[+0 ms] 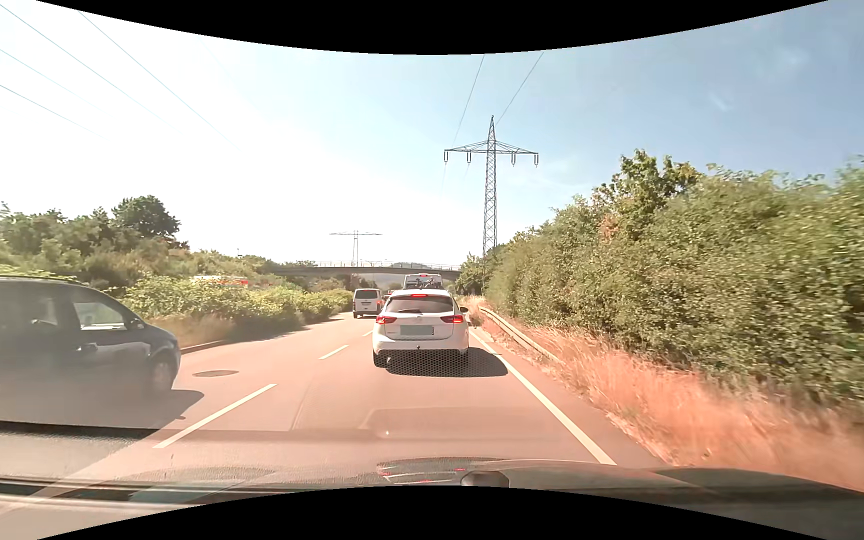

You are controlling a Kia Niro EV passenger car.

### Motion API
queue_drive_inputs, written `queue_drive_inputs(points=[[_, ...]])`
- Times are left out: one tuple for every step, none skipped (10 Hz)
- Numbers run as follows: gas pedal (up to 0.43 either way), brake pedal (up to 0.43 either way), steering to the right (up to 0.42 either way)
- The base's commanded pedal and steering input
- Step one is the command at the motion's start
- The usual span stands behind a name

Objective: Follow the waypoints while adhering to traffic rules and regulations

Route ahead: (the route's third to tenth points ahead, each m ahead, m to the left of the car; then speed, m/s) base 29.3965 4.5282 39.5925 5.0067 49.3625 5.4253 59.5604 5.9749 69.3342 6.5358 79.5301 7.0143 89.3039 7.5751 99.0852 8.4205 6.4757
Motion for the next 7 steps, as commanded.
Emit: queue_drive_inputs(points=[[0.0,0.244,-0.009],[0.0,0.25,-0.009],[0.0,0.25,-0.009],[0.0,0.25,-0.009],[0.0,0.25,-0.009],[0.0,0.25,-0.009],[0.0,0.256,-0.009]])
